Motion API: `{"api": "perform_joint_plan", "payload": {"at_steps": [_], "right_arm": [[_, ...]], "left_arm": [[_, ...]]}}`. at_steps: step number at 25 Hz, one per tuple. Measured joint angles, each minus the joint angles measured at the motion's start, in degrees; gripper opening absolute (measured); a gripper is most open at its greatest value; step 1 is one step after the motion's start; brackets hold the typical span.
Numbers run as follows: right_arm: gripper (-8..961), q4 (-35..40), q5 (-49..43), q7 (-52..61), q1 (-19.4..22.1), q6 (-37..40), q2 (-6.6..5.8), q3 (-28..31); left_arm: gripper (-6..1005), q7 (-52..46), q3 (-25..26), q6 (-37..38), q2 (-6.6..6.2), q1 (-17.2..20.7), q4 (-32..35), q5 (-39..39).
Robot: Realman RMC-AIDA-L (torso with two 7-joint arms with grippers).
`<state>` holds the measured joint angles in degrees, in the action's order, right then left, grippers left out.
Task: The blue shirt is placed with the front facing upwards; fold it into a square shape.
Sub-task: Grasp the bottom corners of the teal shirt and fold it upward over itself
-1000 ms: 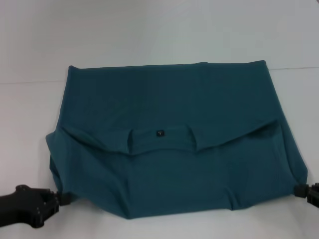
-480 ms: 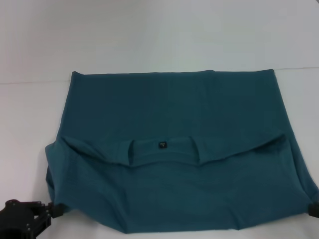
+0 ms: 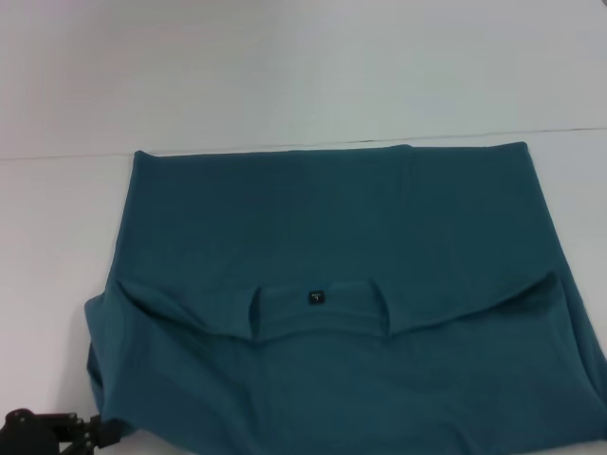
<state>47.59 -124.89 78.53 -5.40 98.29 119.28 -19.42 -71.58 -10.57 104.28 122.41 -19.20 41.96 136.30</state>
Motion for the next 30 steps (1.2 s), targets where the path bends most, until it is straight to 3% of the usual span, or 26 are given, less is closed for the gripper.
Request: {"api": "perform_joint_plan", "payload": {"at_steps": [9, 30], "right_arm": [[33, 0.2, -0.8, -2.5, 1.7, 4.8, 0.18, 3.1], [32, -0.8, -3.8, -5.0, 2.1, 6.3, 0.42, 4.5]], "left_arm": [[36, 3.4, 2.9, 6.8, 0.02, 3.1, 0.6, 0.1], [36, 4.3, 3.4, 7.9, 0.28, 4.6, 1.3, 1.6]]}}
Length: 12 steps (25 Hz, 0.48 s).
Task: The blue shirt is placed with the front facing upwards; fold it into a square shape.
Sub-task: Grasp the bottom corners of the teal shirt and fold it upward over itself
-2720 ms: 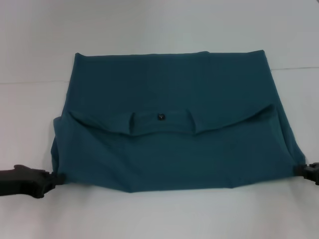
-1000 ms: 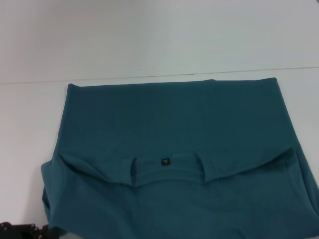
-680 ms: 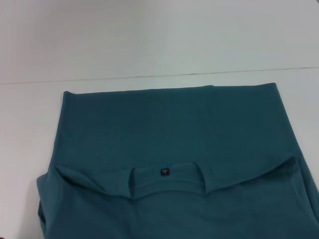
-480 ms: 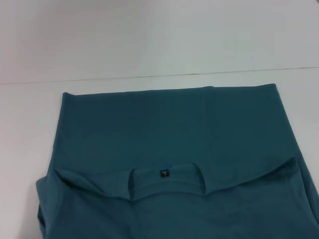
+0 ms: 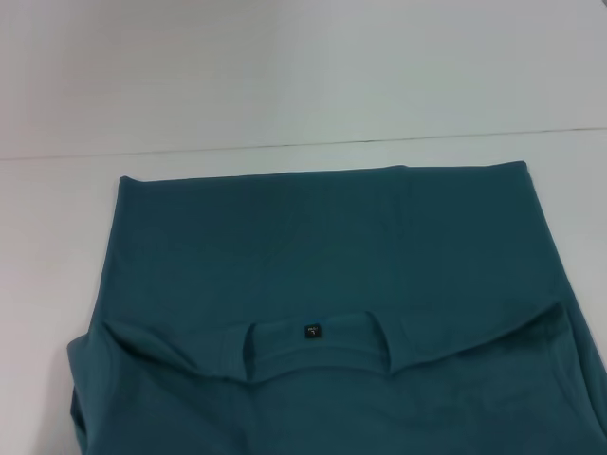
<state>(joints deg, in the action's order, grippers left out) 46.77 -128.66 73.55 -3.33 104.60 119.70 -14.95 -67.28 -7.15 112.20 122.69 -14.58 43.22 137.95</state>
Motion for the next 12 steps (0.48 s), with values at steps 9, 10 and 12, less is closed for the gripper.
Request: {"api": "perform_joint_plan", "payload": {"at_steps": [9, 10, 12], "right_arm": [[32, -0.1, -0.1, 0.0, -1.1, 0.0, 0.00, 0.5], [32, -0.3, -0.1, 0.0, -1.1, 0.0, 0.00, 0.5], [32, -0.5, -0.1, 0.0, -1.1, -0.1, -0.02, 0.6]], "left_arm": [[35, 0.0, -0.4, 0.9, -0.08, -0.3, -0.2, 0.1], [35, 0.0, -0.3, 1.0, -0.08, -0.2, -0.1, 0.1], [34, 0.0, 0.0, 1.1, -0.09, 0.1, 0.0, 0.1]]}}
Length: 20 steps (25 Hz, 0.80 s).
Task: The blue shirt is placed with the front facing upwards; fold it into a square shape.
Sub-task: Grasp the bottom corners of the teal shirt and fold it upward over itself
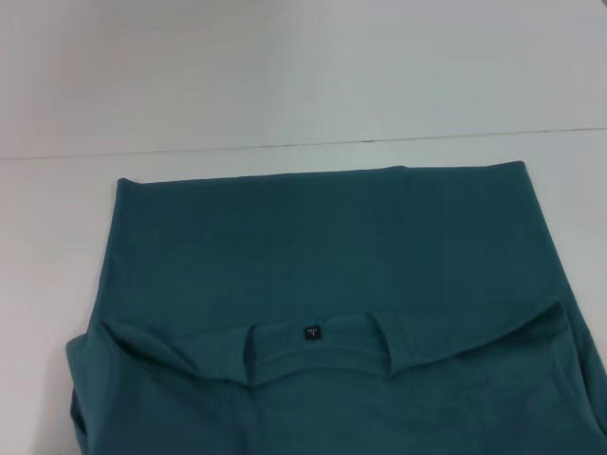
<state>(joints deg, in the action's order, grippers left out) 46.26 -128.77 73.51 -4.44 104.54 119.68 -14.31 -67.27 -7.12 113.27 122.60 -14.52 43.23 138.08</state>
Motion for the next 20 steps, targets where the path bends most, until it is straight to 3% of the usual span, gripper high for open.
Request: {"api": "perform_joint_plan", "payload": {"at_steps": [20], "right_arm": [[33, -0.3, -2.1, -1.5, 0.6, 1.3, 0.02, 0.4]], "left_arm": [[36, 0.8, 0.0, 1.0, -0.08, 0.1, 0.0, 1.5]]}}
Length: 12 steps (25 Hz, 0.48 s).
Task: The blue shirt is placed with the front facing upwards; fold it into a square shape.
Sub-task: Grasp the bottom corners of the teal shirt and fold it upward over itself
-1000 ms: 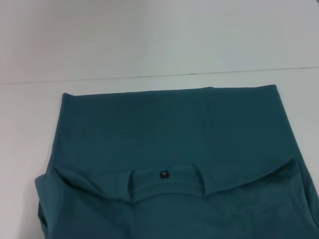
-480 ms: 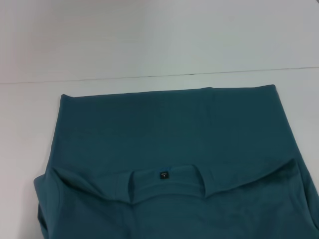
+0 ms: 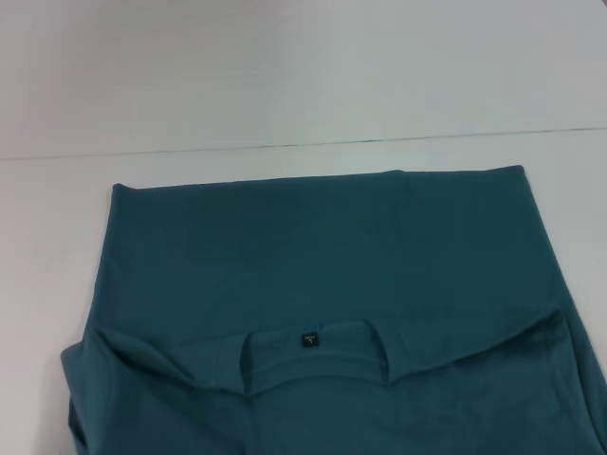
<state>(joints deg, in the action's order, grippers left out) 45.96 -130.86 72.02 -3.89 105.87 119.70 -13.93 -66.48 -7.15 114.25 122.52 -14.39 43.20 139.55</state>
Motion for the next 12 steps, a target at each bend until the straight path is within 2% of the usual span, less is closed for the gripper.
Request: {"api": "perform_joint_plan", "payload": {"at_steps": [6, 12], "right_arm": [[32, -0.1, 0.4, -0.1, -0.6, 0.0, 0.00, 1.0], [33, -1.7, 0.5, 0.0, -2.9, -0.8, -0.10, 5.3]], "left_arm": [[36, 0.0, 0.5, 0.0, 0.00, -0.3, -0.3, -0.4], [36, -0.1, 1.6, -0.3, -0.01, -0.6, -1.0, -2.6]]}}
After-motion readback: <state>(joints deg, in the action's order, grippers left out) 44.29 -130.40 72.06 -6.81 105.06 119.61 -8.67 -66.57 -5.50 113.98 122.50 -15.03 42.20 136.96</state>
